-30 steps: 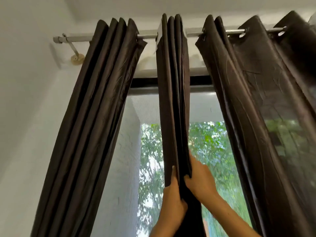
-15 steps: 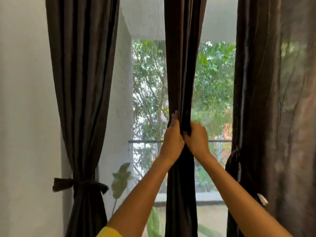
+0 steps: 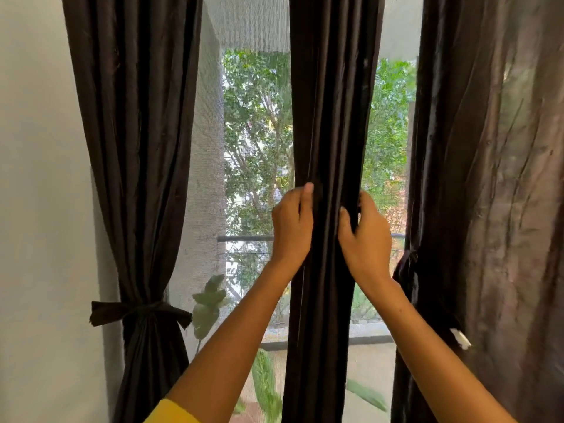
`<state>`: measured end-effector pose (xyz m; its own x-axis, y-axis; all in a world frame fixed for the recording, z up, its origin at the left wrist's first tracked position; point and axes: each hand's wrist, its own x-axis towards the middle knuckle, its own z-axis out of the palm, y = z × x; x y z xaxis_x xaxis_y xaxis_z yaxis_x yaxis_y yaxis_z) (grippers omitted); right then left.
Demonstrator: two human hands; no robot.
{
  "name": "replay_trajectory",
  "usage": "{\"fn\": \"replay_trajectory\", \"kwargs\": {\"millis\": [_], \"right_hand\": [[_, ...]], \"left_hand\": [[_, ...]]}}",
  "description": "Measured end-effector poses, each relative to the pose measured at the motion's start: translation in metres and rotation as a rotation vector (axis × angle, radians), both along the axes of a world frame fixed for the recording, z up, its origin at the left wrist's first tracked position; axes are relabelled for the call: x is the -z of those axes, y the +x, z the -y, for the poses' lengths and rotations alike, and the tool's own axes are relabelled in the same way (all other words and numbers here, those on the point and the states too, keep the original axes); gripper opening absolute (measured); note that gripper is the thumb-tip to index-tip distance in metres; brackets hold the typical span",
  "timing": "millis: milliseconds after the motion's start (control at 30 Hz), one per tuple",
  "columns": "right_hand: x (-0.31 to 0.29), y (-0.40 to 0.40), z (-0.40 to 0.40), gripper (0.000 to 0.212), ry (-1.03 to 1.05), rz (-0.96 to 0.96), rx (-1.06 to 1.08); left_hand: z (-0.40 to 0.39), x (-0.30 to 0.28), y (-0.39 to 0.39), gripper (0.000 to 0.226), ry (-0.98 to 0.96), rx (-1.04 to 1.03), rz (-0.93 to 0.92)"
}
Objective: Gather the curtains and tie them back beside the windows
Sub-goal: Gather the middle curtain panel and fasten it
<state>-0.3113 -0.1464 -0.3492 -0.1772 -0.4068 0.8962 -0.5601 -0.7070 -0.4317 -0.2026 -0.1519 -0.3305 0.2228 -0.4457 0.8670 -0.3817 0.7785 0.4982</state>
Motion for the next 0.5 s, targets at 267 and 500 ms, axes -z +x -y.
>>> {"fn": "replay_trajectory", "kwargs": {"millis": [267, 500], "right_hand": [[-0.014, 0.001, -0.044, 0.032, -0.4, -0.048, 0.182], [-0.022, 0.017, -0.053, 0.023, -0.411, -0.249, 0.225]], "left_hand": [[0.003, -0.017, 0.006, 0.015, 0.09, 0.012, -0.208], [-0.001, -0.033, 0.023, 0.015, 0.104, -0.095, -0.147]]}}
